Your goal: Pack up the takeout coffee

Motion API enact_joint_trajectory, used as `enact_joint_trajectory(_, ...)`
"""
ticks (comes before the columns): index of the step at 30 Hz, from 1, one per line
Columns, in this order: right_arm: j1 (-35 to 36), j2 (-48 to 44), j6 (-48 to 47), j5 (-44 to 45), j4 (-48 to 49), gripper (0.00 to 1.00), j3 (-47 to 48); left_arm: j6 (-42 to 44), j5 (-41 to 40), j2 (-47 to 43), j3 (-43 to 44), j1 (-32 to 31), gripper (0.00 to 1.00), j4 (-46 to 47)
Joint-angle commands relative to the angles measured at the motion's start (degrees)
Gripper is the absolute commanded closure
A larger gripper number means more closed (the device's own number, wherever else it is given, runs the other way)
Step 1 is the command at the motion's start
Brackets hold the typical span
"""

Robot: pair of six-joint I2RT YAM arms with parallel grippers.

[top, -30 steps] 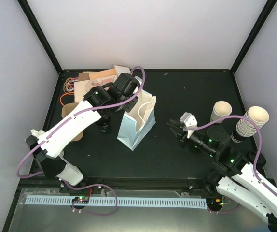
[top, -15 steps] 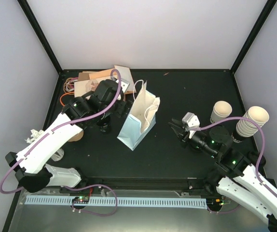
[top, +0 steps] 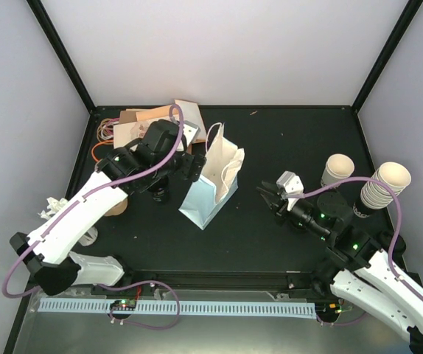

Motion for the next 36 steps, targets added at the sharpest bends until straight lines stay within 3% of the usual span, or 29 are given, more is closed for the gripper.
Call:
enact_joint_trajectory(1, 0.3, -0.1, 1.1, 1.1, 1.3, 0.74, -0.5, 0.8, 6.5, 3.4, 2.9, 0.4, 0.01, 2.5)
enact_joint_trajectory(4, 0.3, -0.4, 1.0, 1.3, 1.3, 0.74, -1.0, 1.5, 7.6, 5.9, 4.6, 0.4, 0.01, 1.9)
enact_joint_trajectory(12, 0.4, -0.8, 1.6, 3.3, 1.1, 0.73, -1.3, 0.0, -0.6, 13.9, 10.2, 0.5, 0.07, -3.7)
enact_joint_trajectory(15, 0.4, -0.9, 2.1, 6.2, 1.2, 0.65, -2.3, -0.9, -1.7, 15.4, 11.0, 0.4, 0.14, -4.9)
enact_joint_trajectory(19, 0.3, -1.3, 3.9, 11.7, 3.7, 0.41, -4.9, -1.5, -1.7, 16.0, 10.4, 0.6, 0.28, -4.8)
enact_joint_trajectory(28, -2.2, 3.1, 6.8, 23.7, 8.8, 0.01, -6.5, -1.7, -2.5, 16.0, 8.9, 1.6, 0.62, -4.6)
enact_joint_trajectory(31, -4.4, 4.8, 8.8, 30.0, 10.9, 0.0, -7.0, -1.6, -2.7, 15.3, 7.6, 1.7, 0.76, -4.1)
enact_joint_trajectory(36, -10.9, 7.3, 8.9, 25.0, 14.6, 0.0, -8.2, -1.5, -2.7, 13.1, 5.3, 1.9, 0.97, -2.6)
